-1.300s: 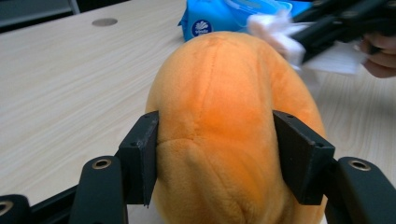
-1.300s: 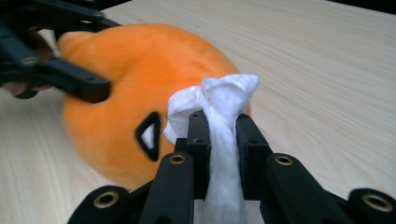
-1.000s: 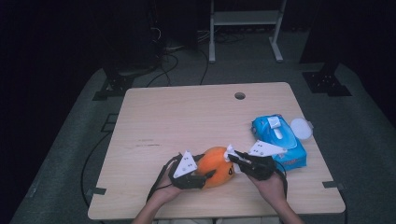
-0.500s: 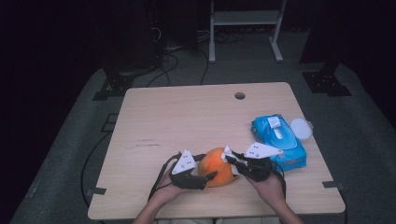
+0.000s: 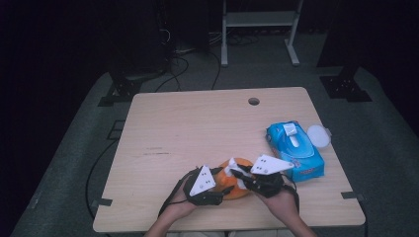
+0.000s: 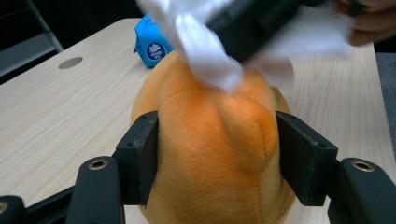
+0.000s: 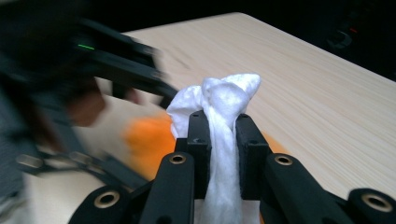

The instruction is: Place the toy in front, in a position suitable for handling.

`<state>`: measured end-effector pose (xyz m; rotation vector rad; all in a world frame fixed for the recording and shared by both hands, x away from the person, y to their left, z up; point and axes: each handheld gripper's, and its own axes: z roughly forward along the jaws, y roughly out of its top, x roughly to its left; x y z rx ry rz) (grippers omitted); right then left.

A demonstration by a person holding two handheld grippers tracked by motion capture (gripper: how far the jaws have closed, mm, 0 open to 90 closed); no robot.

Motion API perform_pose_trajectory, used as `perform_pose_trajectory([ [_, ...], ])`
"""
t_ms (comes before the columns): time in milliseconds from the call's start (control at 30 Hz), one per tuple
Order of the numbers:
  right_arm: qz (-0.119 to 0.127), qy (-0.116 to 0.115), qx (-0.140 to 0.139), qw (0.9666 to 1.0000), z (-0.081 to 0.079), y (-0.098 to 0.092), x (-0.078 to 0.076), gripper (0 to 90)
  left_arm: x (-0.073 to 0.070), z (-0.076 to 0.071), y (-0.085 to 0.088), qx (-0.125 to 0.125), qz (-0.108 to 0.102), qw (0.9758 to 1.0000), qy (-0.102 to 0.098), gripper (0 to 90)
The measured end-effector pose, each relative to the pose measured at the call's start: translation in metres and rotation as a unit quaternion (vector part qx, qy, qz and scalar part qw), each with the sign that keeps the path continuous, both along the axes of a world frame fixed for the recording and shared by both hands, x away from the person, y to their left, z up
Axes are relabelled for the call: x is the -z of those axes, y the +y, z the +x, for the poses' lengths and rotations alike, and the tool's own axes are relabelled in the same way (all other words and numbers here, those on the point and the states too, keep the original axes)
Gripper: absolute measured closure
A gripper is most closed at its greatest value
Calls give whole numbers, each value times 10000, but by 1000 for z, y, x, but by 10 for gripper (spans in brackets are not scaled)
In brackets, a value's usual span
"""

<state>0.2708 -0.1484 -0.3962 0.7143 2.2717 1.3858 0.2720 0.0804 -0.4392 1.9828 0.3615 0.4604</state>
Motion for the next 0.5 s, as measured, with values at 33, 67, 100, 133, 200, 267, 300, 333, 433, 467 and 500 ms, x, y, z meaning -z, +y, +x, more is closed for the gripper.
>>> perform_pose_trajectory([
  [33, 116, 141, 180, 9997, 6, -11, 2, 781, 0, 1, 0, 2, -9, 10000, 6, 363],
  [67, 192, 204, 188, 9994, 6, -12, 3, 781, 0, 1, -2, 19, -12, 10000, -5, 363],
  [100, 189, 188, 171, 9995, 4, -11, 3, 781, 0, 1, -4, 42, 59, 10000, -44, 362],
  [133, 178, 147, 73, 9997, 2, -7, 2, 780, 0, 0, -4, 47, 62, 10000, -45, 362],
  [200, 336, 206, -291, 9988, -4, 2, 2, 779, 1, 0, -2, 68, 60, 9999, -59, 362],
  [267, 284, 179, -359, 9988, -7, 7, 2, 779, 1, -1, -1, 73, 113, 9999, -57, 363],
  [300, 153, 100, -363, 9992, -8, 12, 2, 780, 1, -1, 2, 72, 150, 9998, -73, 364],
  [333, 145, 118, -309, 9993, -6, 10, 2, 780, 1, 0, 4, 70, 159, 9998, -70, 367],
  [433, 121, 139, -85, 9998, 1, 0, 4, 780, 2, 2, 7, 13, 161, 9999, -20, 371],
  [467, 93, 235, 263, 9993, 11, -15, 11, 780, 3, 5, 10, -21, 129, 9999, 32, 372],
  [500, 122, 353, 407, 9985, 17, -24, 15, 779, 5, 7, 13, -59, 79, 9999, 88, 372],
])
